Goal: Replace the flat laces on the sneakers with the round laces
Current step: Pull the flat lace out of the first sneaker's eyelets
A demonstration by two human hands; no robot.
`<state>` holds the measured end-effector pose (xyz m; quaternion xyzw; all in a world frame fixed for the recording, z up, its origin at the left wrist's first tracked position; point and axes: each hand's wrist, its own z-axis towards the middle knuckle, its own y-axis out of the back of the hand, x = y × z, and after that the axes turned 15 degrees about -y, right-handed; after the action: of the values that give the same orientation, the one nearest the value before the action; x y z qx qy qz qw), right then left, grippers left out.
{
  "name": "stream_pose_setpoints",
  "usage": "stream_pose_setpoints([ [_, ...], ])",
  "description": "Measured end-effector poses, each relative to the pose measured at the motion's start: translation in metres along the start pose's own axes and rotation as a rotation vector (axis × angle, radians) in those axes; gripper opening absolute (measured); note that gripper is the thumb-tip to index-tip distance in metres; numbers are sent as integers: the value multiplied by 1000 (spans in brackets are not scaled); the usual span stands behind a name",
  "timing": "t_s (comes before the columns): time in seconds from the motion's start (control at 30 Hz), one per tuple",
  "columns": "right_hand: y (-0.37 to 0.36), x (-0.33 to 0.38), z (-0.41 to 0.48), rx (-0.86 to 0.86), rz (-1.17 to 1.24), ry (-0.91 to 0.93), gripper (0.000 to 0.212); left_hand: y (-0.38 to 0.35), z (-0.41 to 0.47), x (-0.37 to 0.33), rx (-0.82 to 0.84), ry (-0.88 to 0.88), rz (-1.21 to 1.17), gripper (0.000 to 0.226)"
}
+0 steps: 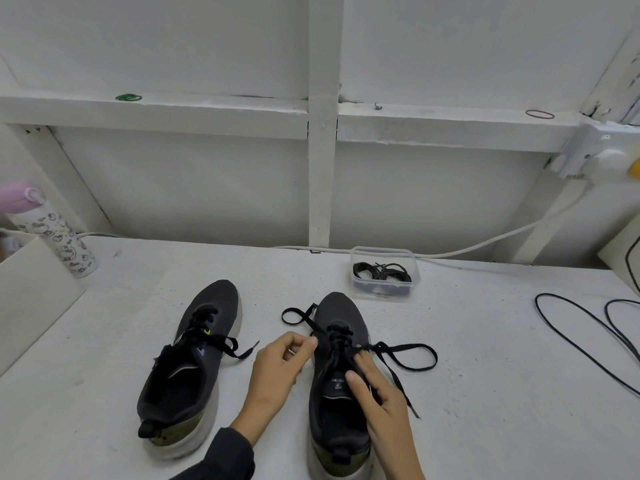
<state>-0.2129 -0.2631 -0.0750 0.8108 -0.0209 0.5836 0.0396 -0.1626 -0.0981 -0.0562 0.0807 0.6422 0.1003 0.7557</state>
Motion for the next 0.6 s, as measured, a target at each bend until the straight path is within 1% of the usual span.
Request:
stream_pose_setpoints([
  [0.07,-1,-1,0,-5,24,3,42,1,-7,-6,95,24,-27,32],
  [0.17,-2,0,-1,-9,32,4,39,4,-12,-13,156,-10,-96,22],
  [0.23,-1,-1,0,-12,21,7,37,6,-9,-14,154,-27,-59,19],
  [0.3,-1,-1,0,-14,10,2,36,9,-3,-12,80,-47,-7,17],
  [0.4,-1,-1,1,-10,7,-6,37,12,8,-7,-143,-3,-15,18],
  [0.47,-1,-1,1,-17,12,-4,36,12,9,-6,-196,27,-38,25],
  [0.53,-1,-1,1,-23,10,4,36,11,4,-8,-115,51,-60,34],
  [0.6,-2,-2,2,-24,13,12,36,8,-3,-12,35,56,-72,36],
])
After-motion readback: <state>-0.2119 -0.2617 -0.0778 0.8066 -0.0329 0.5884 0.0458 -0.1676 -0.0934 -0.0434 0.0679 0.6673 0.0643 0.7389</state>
